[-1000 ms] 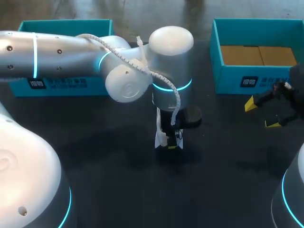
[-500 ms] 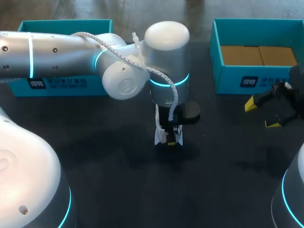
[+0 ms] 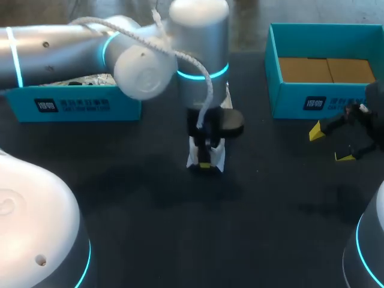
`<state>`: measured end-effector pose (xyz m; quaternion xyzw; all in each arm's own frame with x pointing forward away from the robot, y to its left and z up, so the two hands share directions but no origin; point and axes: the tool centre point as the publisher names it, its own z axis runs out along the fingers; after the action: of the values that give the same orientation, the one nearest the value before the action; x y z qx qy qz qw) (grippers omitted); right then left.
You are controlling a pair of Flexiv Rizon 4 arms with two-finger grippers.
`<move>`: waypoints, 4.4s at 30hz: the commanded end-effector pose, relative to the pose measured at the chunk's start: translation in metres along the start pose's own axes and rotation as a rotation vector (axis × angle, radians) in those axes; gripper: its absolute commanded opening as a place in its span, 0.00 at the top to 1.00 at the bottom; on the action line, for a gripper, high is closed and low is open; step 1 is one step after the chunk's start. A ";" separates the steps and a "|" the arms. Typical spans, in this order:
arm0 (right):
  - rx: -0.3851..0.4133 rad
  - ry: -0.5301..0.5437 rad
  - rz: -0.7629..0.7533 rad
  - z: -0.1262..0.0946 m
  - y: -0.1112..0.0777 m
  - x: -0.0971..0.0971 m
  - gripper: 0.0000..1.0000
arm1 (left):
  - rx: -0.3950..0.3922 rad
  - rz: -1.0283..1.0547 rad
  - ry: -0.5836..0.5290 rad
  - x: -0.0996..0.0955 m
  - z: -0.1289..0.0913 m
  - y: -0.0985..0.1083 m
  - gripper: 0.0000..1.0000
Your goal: Take the shoe out of the shoebox, open the shoe tongue, remove and reinsert the insole, then place the shoe into the shoebox
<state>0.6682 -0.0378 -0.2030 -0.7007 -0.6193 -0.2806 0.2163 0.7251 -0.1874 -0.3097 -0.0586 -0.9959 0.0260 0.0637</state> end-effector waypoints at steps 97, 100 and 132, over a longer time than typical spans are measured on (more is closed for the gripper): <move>-0.001 -0.003 0.001 0.001 -0.001 0.000 0.00 | 0.033 -0.068 0.232 -0.209 -0.257 0.385 1.00; -0.001 -0.003 0.001 0.001 -0.001 0.000 0.00 | 0.036 -0.108 0.236 -0.218 -0.255 0.401 1.00; -0.001 -0.003 0.001 0.001 -0.001 0.000 0.00 | -0.288 0.955 0.045 -0.221 -0.245 0.490 1.00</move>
<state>0.6682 -0.0378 -0.2029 -0.7007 -0.6192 -0.2806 0.2163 1.0446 0.2764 -0.1224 -0.4066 -0.9007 -0.0623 0.1397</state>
